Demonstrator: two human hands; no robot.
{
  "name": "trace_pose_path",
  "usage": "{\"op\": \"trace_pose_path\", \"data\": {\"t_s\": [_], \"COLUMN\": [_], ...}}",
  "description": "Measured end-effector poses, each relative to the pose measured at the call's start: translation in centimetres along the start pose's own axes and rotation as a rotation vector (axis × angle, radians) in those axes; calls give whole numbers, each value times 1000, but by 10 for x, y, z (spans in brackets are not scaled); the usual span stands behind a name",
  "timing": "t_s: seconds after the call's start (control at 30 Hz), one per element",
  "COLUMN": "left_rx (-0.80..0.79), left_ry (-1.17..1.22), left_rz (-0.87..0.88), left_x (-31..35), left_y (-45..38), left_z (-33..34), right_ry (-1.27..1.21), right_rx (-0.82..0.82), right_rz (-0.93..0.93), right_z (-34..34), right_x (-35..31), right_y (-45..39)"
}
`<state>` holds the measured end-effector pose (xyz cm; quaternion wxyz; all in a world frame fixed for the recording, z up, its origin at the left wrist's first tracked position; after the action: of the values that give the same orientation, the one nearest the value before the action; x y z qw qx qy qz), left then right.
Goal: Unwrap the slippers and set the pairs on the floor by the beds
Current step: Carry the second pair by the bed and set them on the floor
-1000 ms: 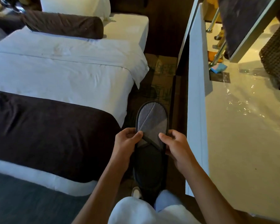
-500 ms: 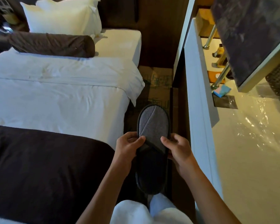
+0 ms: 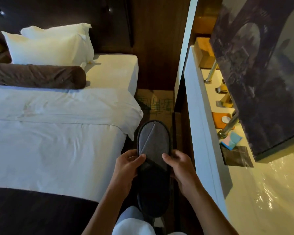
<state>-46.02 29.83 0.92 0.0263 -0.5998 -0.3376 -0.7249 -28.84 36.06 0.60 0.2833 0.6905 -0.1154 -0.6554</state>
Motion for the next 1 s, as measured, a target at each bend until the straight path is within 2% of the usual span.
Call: {"op": "trace_pose_path", "data": {"t_s": [0.6,1.0], "left_rx": [-165,-109], "left_ry": [-21,-44], "left_rz": [-27,-78], "left_x": [109,137], "left_y": [-240,-323], "left_z": [26,77], "right_ry": [-33,-4], "right_rx": [214,177], "right_rz": [8,43], "right_z": [57,35], "right_x": [-116,-160], "right_y": [-205,-298]}}
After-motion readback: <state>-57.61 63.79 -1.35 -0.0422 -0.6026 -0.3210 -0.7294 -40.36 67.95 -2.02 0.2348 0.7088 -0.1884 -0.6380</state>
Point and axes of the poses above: each hand's wrist, its own y-axis away from the middle knuckle, its own z-axis out of the palm, x = y × z, the point moved 5 cm from there along -y, towards the middle knuckle, and after that the axes turned 3 degrees about x, right-handed, at the moved point
